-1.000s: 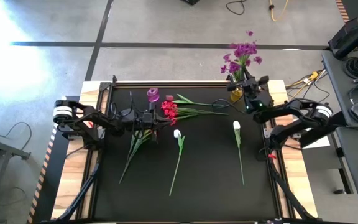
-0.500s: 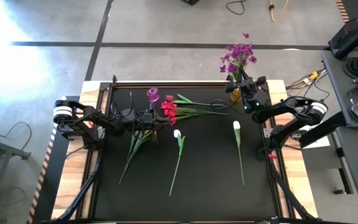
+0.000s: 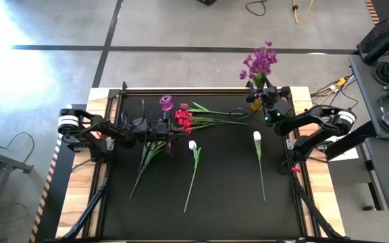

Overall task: Sort flowers into vase by color
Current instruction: Put the purple flowers into the yellow vase, then put the red tulip into the yellow vase

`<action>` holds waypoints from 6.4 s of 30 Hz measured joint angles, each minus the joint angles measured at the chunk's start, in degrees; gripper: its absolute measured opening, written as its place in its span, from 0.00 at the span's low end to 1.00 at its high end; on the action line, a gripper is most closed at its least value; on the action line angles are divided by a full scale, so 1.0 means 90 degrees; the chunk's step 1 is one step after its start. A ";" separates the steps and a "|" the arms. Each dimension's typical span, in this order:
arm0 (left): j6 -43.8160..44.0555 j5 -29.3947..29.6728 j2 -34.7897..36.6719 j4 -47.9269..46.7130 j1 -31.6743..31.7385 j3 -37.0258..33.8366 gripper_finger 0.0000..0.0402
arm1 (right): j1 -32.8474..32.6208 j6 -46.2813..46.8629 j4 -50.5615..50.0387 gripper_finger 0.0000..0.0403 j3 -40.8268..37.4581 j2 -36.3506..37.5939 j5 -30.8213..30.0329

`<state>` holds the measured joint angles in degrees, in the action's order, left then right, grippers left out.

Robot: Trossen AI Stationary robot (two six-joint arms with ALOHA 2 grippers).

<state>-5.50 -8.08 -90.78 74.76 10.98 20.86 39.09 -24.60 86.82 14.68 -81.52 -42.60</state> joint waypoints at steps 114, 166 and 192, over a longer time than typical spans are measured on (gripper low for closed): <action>-0.0172 0.0294 0.0002 0.0687 0.1073 -0.0979 0.00 | -0.1080 0.0722 -1.7065 0.45 1.2525 -0.5934 0.4948; -0.0148 0.0287 0.0002 0.0683 0.1071 -0.0991 0.00 | -0.1868 0.0782 -1.4732 0.03 1.1125 -0.2807 0.3106; -0.0142 0.0282 0.0002 0.0687 0.1071 -0.0903 0.00 | -0.1856 -0.0926 -0.6868 0.03 0.4240 0.2915 -0.0639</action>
<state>-6.78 -5.54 -90.76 80.95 20.62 12.73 22.38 -32.93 25.01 52.83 -55.28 -48.35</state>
